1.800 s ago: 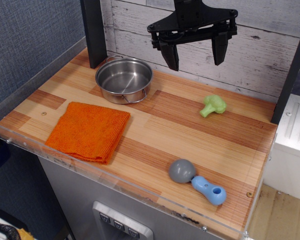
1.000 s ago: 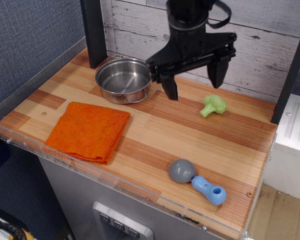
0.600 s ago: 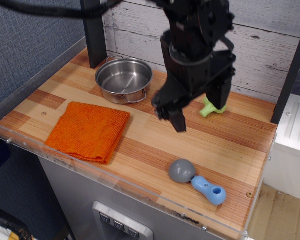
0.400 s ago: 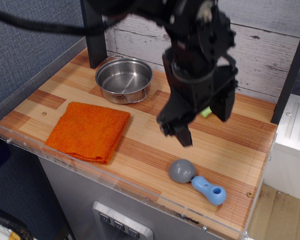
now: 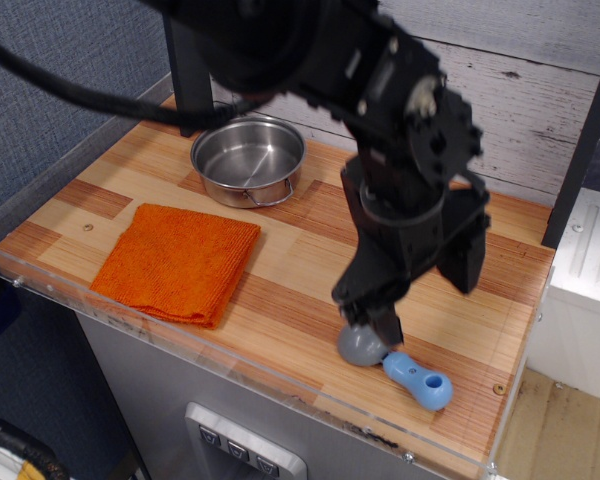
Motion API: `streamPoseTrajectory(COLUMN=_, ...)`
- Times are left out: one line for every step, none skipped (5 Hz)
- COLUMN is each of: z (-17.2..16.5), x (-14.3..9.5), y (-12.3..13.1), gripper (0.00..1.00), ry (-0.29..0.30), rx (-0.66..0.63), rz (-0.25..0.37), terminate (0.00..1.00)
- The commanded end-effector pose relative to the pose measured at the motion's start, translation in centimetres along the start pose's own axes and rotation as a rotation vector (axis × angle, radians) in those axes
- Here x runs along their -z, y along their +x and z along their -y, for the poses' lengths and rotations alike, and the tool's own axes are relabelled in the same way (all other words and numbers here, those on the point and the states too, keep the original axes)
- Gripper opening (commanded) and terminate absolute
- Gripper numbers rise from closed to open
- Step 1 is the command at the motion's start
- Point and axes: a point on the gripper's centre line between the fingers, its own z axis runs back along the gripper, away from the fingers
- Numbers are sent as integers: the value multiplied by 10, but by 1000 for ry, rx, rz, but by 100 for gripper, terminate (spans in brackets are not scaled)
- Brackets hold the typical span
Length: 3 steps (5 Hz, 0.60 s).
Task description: Put the spoon to the right of the broccoli.
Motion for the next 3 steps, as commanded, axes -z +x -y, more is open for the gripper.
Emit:
streamPoseTrajectory(z=-4, x=15, y=-21, gripper=100, ry=8, rx=9, rz=-37, terminate=0)
streamPoseTrajectory(z=-10, x=24, y=-27, gripper=100, ry=25, rx=0, rz=-60, terminate=0)
streamPoseTrajectory(z=-9, x=30, y=-28, gripper=100, ry=31, rx=4, rz=-68, terminate=0)
